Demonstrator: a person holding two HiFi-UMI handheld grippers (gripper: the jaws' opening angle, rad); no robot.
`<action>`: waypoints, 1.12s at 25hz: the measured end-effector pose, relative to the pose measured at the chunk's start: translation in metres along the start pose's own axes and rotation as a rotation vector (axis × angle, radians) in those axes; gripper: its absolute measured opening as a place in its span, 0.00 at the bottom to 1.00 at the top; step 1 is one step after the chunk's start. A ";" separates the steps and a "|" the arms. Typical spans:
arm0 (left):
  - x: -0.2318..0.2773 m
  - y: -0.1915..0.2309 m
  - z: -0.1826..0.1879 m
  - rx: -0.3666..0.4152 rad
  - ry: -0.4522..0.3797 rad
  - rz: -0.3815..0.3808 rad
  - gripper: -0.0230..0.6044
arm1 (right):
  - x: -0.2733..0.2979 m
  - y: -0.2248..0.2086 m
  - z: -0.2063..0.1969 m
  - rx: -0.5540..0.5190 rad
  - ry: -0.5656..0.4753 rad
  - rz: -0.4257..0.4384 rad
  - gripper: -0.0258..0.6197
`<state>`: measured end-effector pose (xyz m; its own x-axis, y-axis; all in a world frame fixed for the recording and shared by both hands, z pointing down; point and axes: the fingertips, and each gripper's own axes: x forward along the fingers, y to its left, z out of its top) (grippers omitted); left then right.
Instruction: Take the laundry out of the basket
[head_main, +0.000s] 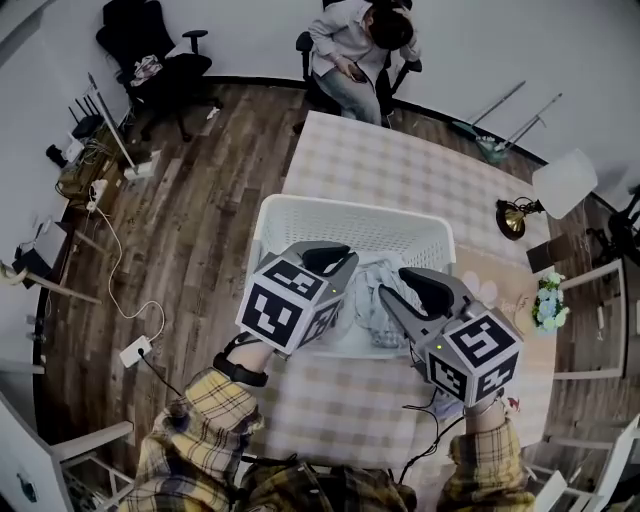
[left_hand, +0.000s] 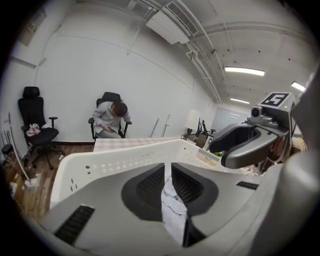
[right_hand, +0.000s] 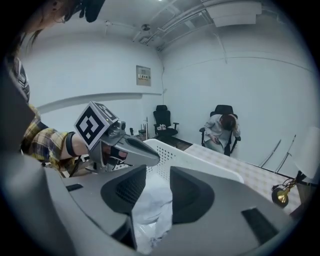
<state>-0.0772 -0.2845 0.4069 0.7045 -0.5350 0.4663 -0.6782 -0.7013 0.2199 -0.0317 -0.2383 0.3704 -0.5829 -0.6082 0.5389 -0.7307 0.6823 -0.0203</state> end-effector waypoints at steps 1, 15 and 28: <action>0.004 0.002 -0.004 -0.004 0.017 -0.006 0.16 | 0.005 -0.001 -0.003 -0.009 0.024 0.003 0.32; 0.060 0.035 -0.070 -0.091 0.281 -0.052 0.55 | 0.080 -0.015 -0.066 -0.167 0.385 0.046 0.65; 0.083 0.032 -0.146 -0.020 0.556 -0.060 0.76 | 0.109 -0.040 -0.142 -0.240 0.642 0.014 0.69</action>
<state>-0.0705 -0.2826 0.5779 0.5290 -0.1617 0.8331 -0.6478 -0.7111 0.2734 -0.0154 -0.2747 0.5496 -0.2115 -0.2877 0.9341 -0.5822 0.8047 0.1160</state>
